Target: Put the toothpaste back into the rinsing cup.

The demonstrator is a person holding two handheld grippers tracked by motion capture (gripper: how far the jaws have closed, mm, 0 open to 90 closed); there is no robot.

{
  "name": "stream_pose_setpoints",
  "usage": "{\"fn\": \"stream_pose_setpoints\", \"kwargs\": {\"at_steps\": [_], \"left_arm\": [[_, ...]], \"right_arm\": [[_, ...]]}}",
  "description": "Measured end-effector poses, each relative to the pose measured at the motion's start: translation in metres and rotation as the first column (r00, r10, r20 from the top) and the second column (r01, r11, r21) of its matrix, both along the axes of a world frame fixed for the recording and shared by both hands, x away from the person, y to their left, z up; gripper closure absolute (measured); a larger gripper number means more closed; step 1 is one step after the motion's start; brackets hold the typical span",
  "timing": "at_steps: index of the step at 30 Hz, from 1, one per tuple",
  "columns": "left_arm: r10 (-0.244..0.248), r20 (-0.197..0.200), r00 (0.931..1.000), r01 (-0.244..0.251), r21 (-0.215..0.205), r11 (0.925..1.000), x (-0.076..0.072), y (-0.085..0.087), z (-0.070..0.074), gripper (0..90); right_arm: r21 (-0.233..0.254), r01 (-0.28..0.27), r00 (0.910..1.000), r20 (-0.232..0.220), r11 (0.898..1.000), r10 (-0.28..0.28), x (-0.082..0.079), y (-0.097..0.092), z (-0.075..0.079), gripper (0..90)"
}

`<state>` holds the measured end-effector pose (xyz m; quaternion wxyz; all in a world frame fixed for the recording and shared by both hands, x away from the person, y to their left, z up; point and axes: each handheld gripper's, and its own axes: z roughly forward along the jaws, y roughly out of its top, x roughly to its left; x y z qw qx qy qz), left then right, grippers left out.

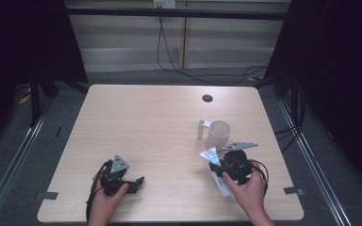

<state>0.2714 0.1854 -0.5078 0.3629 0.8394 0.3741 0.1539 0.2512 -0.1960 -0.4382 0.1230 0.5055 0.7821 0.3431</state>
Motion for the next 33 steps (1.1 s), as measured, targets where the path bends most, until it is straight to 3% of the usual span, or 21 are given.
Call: {"fn": "stream_pose_setpoints", "kwargs": {"at_steps": [7,20,30,33], "left_arm": [[0.0,0.0,1.0,0.0,0.0,1.0,0.0,0.0,0.0,15.7],[0.0,0.0,1.0,0.0,0.0,1.0,0.0,0.0,0.0,15.6],[0.0,0.0,1.0,0.0,0.0,1.0,0.0,0.0,0.0,15.6],[0.0,0.0,1.0,0.0,0.0,1.0,0.0,0.0,0.0,15.6]], "right_arm": [[0.033,0.008,0.9965,0.082,0.999,-0.011,-0.002,-0.005,0.013,66.3],[0.062,0.022,0.9885,0.148,0.998,-0.031,-0.001,-0.012,0.025,67.0],[0.111,0.035,0.9713,0.23,0.993,-0.06,0.0,-0.018,0.042,67.6],[0.124,0.03,0.9736,0.221,0.992,-0.058,0.003,-0.019,0.045,67.1]]}}
